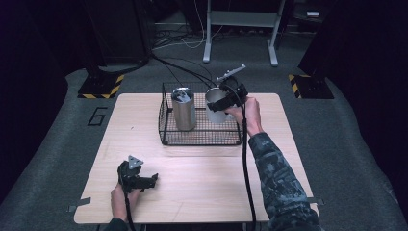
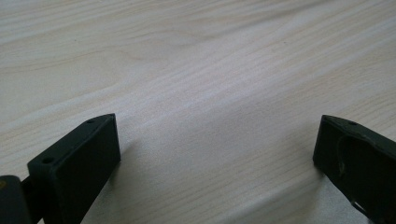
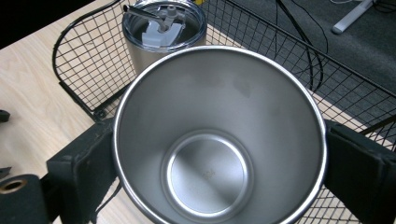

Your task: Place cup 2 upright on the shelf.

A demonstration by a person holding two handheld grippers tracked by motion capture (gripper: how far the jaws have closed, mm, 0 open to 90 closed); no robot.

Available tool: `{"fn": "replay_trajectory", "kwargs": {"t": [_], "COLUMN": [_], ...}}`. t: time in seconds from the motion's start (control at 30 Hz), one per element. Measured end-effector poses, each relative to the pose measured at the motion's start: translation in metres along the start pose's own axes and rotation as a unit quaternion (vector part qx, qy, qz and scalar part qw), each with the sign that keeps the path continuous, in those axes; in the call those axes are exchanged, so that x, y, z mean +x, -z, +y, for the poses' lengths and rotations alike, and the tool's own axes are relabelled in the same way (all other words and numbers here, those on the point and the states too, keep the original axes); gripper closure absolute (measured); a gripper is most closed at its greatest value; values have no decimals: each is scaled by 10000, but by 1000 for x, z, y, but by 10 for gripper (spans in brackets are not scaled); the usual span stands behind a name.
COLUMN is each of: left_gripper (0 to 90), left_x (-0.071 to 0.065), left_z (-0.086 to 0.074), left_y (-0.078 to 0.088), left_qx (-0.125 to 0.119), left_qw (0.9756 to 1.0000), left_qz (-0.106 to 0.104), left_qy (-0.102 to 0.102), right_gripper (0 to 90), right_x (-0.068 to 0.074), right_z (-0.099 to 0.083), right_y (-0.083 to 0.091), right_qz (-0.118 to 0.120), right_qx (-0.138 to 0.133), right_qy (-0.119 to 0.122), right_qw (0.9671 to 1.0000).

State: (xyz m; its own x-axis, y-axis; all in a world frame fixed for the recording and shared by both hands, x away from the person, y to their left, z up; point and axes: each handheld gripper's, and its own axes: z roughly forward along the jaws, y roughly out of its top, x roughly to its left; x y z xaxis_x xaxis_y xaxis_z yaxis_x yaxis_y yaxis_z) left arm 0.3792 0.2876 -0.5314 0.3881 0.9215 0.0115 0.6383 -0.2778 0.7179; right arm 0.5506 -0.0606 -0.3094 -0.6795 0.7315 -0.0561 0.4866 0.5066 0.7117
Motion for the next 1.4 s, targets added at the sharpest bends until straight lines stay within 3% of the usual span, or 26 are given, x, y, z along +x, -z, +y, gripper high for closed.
{"fn": "replay_trajectory", "kwargs": {"t": [0.2,0.27,0.77,1.4], "left_gripper": [5,5,5,5], "left_x": [0,0,0,0], "left_z": [0,0,0,0], "left_y": [0,0,0,0], "left_qx": [10,8,14,-32], "left_qw": [10000,10000,10000,10000], "left_qz": [-25,-25,-22,-6], "left_qy": [26,26,22,37], "right_gripper": [60,60,60,59], "right_x": [0,-6,-14,-13], "right_z": [0,3,2,-6], "right_y": [0,-18,-49,-87], "right_qz": [0,-31,-144,-166], "right_qx": [0,151,311,614], "right_qy": [0,-106,-224,-539], "right_qw": [10000,9998,9992,9965]}}
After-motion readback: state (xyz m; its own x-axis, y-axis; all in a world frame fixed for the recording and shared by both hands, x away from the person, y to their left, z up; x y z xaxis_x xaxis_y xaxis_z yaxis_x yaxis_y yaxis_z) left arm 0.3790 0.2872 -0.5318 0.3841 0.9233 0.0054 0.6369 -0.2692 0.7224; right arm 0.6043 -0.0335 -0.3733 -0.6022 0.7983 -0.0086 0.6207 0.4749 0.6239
